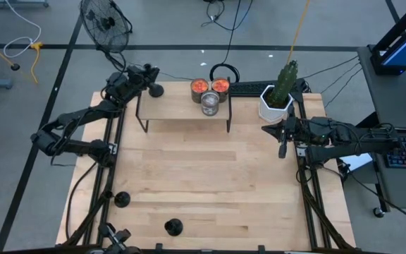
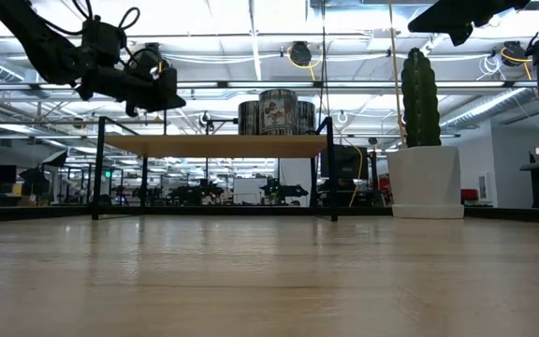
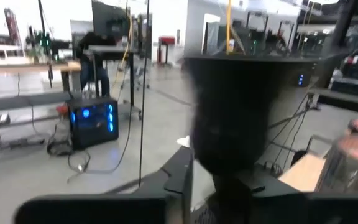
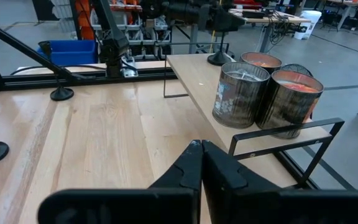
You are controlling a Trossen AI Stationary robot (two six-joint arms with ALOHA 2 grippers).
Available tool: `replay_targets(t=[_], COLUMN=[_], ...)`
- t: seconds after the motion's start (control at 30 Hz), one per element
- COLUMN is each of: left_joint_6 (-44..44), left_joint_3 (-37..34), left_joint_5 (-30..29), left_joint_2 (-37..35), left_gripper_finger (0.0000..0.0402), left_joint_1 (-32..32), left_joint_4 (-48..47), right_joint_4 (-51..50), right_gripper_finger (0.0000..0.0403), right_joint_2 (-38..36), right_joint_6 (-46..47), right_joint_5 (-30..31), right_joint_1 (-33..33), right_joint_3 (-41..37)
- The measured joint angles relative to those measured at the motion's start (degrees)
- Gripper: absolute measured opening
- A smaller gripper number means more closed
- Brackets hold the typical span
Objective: Pick & Place candle stick holders
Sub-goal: Put the top right black candle holder on the shelf, then put the top black candle holder on the shelf
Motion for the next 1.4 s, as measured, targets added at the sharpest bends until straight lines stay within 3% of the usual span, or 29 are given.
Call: replay_targets(t=[0.53, 1.13, 1.4], left_joint_6=[-1.46, -1.95, -2.86], left_joint_3=[-0.01, -0.01, 0.0], left_joint_5=[-0.87, -0.9, -0.88], left_joint_2=[-1.48, -4.24, -8.44], left_gripper_finger=[0.0146, 0.0294, 0.0338], left_joint_1=[-0.04, -0.04, -0.08], left_joint_4=[-2.07, -5.02, -9.59], right_joint_4=[0.0, 0.0, 0.0], right_gripper_finger=[0.0, 0.0, 0.0], right_joint_2=[0.0, -0.02, 0.0], right_joint_6=[1.62, 1.48, 1.43], right_joint_5=[-0.02, -0.02, 0.0], right_joint_1=[0.0, 0.0, 0.0], right_joint_3=[0.0, 0.0, 0.0])
